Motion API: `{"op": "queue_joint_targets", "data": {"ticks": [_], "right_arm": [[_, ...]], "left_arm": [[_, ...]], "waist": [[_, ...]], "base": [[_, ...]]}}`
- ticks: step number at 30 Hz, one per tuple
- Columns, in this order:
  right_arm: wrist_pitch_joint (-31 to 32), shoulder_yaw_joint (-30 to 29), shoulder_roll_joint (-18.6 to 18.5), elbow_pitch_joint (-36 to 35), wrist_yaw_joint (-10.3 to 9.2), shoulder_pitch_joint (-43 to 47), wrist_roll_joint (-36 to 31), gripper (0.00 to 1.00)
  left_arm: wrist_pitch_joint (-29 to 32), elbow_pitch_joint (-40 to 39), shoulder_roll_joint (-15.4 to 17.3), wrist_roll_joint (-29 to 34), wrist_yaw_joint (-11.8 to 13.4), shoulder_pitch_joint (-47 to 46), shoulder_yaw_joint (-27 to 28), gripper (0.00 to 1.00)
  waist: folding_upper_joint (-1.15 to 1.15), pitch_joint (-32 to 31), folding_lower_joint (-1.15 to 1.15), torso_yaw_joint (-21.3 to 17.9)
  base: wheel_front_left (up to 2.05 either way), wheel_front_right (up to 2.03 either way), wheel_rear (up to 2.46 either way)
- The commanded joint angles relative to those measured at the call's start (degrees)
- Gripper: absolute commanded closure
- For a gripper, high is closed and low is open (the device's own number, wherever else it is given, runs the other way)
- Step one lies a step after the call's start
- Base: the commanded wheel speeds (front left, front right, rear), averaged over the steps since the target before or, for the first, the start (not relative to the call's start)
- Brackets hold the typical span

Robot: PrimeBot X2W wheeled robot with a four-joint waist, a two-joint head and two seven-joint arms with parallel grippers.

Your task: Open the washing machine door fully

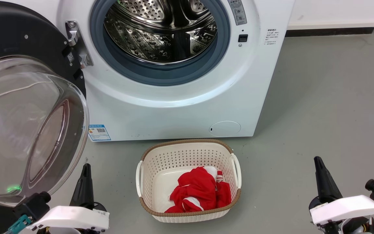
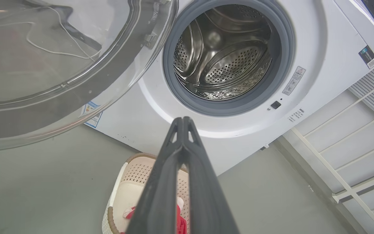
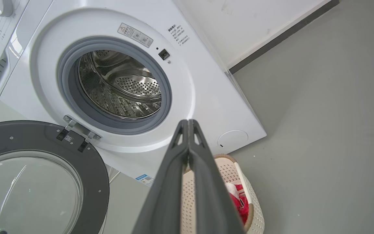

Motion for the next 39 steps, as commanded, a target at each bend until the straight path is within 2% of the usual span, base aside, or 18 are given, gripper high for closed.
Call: {"op": "queue_joint_targets", "data": {"ticks": [1,14,39], "right_arm": [[0.4,-0.2,-0.5,-0.5,-0.01,-1.6,2.2,1.00],[2.4,-0.8,-0.7,0.1,-0.01,-2.3,12.4,1.00],[6.0,-2.0,-0.7,1.0,-0.02,-3.4,28.0,1.00]], "left_arm": [[0.5,-0.4,0.1,-2.2,-0.3,-1.7,0.3,1.00],[3.0,0.9,0.1,-12.6,-0.5,-2.7,0.6,1.00],[7.0,3.0,0.2,-28.8,-1.0,-4.4,1.1,1.00]], "waist": [[0.00,0.0,0.00,0.0],[0.00,-0.3,0.00,0.3],[0.00,-0.8,0.00,0.9]], "base": [[0.00,0.00,0.00],[0.00,0.00,0.00],[0.00,0.00,0.00]]}}
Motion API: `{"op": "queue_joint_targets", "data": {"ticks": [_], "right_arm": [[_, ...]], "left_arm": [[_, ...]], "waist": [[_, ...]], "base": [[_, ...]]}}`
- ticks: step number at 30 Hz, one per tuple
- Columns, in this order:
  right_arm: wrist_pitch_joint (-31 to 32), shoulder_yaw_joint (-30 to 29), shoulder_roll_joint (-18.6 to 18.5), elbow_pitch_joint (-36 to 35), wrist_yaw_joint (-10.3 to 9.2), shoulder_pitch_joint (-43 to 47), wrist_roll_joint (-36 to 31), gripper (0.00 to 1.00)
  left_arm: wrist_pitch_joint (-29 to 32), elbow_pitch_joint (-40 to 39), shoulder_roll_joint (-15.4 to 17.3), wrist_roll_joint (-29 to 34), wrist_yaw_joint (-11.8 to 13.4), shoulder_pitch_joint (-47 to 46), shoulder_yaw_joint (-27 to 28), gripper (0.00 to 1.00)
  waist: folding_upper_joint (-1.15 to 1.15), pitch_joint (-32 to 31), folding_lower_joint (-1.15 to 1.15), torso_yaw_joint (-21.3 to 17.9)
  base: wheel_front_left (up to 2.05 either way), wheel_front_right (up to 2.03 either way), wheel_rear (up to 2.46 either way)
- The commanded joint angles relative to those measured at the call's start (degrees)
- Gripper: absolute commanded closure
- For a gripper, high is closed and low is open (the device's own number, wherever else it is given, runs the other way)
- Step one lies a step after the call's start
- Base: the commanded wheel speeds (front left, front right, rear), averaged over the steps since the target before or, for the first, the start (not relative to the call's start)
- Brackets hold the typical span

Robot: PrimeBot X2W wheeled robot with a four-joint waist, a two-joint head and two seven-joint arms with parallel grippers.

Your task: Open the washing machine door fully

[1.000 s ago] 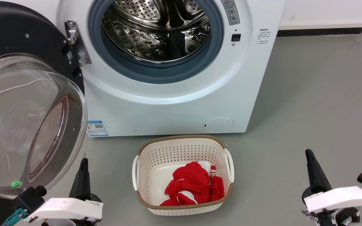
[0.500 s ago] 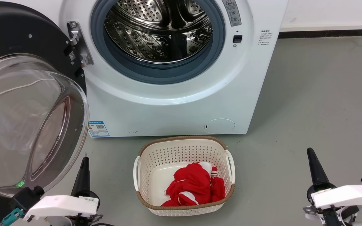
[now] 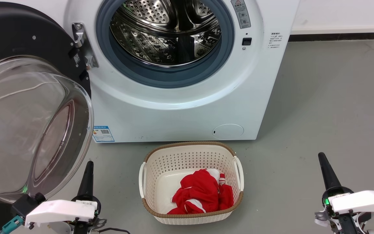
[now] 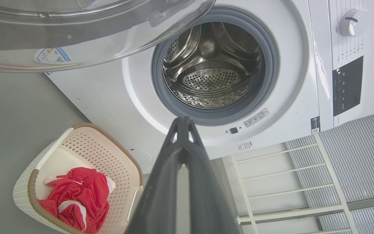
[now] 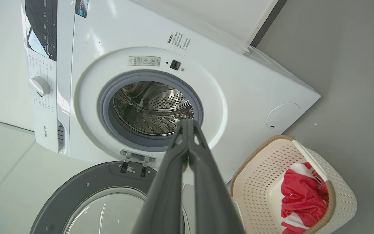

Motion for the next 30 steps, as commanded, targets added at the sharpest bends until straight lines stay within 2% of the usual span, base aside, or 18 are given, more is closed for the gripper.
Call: {"op": "queue_joint_targets", "data": {"ticks": [1,30], "right_arm": [[0.3,-0.2,-0.4,-0.3,-0.01,-1.4,1.1,1.00],[3.8,-1.6,-0.2,0.7,-0.01,-2.3,15.8,1.00]], "left_arm": [[0.4,-0.2,0.2,-1.1,-0.4,-1.4,0.1,1.00],[4.2,1.9,0.2,-16.5,-0.8,-2.8,0.6,1.00]], "waist": [[0.00,0.0,0.00,0.0],[0.00,-0.6,0.00,0.7]], "base": [[0.00,0.00,0.00],[0.00,0.00,0.00]]}}
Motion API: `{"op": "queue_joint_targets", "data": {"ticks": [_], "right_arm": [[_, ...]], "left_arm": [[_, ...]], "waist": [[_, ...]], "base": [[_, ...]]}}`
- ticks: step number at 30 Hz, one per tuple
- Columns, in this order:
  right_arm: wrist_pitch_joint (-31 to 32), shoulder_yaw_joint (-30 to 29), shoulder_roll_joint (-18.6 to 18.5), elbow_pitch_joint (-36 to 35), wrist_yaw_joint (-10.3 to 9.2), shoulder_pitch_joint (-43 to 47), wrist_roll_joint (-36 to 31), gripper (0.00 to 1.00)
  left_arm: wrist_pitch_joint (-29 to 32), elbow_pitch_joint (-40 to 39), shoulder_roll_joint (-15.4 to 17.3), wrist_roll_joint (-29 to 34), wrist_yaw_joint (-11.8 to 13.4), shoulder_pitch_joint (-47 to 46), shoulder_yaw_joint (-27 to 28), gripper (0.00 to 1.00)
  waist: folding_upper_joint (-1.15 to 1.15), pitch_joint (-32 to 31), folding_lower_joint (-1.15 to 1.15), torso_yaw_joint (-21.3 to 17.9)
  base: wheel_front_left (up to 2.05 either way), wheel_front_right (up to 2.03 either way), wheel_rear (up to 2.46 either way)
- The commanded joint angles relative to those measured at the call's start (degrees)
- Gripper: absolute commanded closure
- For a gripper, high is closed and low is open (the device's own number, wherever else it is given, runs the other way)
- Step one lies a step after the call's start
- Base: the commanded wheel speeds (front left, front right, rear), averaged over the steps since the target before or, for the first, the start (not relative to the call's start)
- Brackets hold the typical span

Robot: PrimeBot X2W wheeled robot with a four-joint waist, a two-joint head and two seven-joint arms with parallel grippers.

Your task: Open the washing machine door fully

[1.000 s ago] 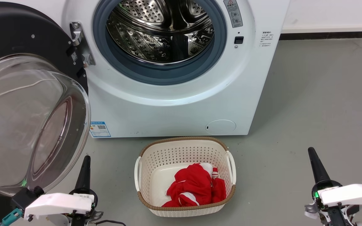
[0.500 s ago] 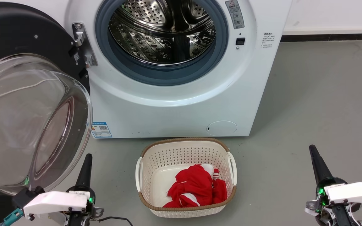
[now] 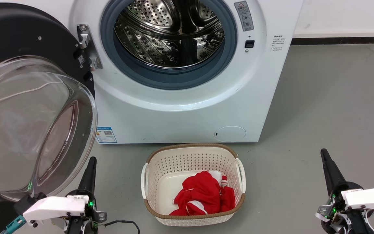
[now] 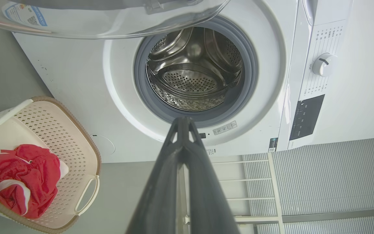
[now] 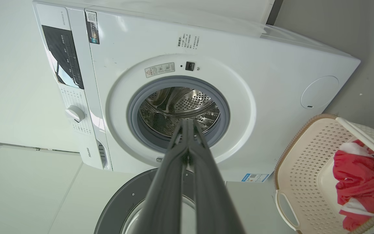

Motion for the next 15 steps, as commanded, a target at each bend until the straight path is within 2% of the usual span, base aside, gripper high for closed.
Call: {"op": "queue_joint_targets", "data": {"ticks": [1,15], "right_arm": [[0.3,-0.1,-0.2,0.0,-0.01,-1.1,1.2,1.00],[2.0,-0.9,0.0,0.5,-0.02,-1.4,7.8,1.00]], "left_arm": [[0.4,0.1,0.1,-1.2,-0.4,-0.8,0.2,1.00],[2.1,1.0,0.1,-8.3,-0.5,-1.5,0.4,1.00]], "waist": [[0.00,0.0,0.00,0.0],[0.00,-0.4,0.00,0.4]], "base": [[0.00,0.00,0.00],[0.00,0.00,0.00]]}}
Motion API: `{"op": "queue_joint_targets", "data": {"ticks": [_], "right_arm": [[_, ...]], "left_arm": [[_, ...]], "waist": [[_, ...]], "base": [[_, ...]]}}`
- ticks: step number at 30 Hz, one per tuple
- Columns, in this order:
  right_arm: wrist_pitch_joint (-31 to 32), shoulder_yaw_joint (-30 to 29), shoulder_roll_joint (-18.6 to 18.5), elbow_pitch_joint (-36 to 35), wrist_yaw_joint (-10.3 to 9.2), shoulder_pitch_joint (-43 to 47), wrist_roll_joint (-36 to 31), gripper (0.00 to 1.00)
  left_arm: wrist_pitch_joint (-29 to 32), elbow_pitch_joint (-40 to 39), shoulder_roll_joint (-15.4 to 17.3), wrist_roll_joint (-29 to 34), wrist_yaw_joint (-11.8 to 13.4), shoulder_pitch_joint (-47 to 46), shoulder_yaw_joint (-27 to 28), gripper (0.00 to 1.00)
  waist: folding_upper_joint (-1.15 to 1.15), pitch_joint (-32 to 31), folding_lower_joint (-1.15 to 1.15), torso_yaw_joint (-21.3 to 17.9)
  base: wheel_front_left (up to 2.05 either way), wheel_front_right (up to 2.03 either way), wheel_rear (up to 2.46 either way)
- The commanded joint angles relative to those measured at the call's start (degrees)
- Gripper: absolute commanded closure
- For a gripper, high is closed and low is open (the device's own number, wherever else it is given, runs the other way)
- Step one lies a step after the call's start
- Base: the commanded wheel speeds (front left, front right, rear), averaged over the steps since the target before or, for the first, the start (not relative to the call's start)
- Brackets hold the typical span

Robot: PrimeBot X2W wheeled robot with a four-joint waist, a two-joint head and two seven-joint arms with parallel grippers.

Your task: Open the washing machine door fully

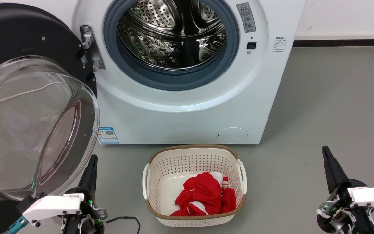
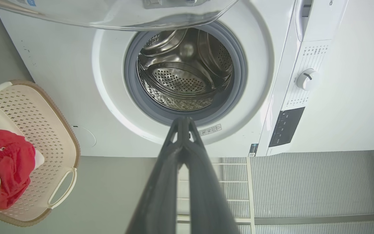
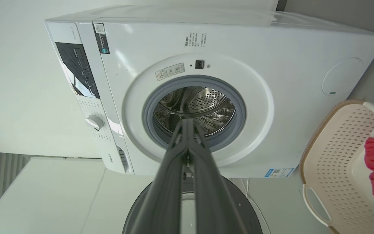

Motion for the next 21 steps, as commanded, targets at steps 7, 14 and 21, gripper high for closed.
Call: {"op": "queue_joint_targets", "data": {"ticks": [7,14,21], "right_arm": [[1.0,-0.5,0.0,0.3,0.00,-0.8,3.3,1.00],[1.0,-0.6,0.2,0.3,0.00,-0.8,2.9,1.00],[1.1,-0.7,0.2,0.3,0.00,-0.8,2.8,1.00]], "left_arm": [[0.9,0.5,0.1,-3.6,-0.3,-1.0,0.3,1.00],[0.9,0.4,0.1,-3.4,-0.3,-0.9,0.3,1.00],[0.9,0.4,0.1,-3.4,-0.3,-0.9,0.3,1.00]], "waist": [[0.00,-0.2,0.00,0.2],[0.00,-0.2,0.00,0.2],[0.00,-0.2,0.00,0.2]], "base": [[0.00,0.00,0.00],[0.00,0.00,0.00],[0.00,0.00,0.00]]}}
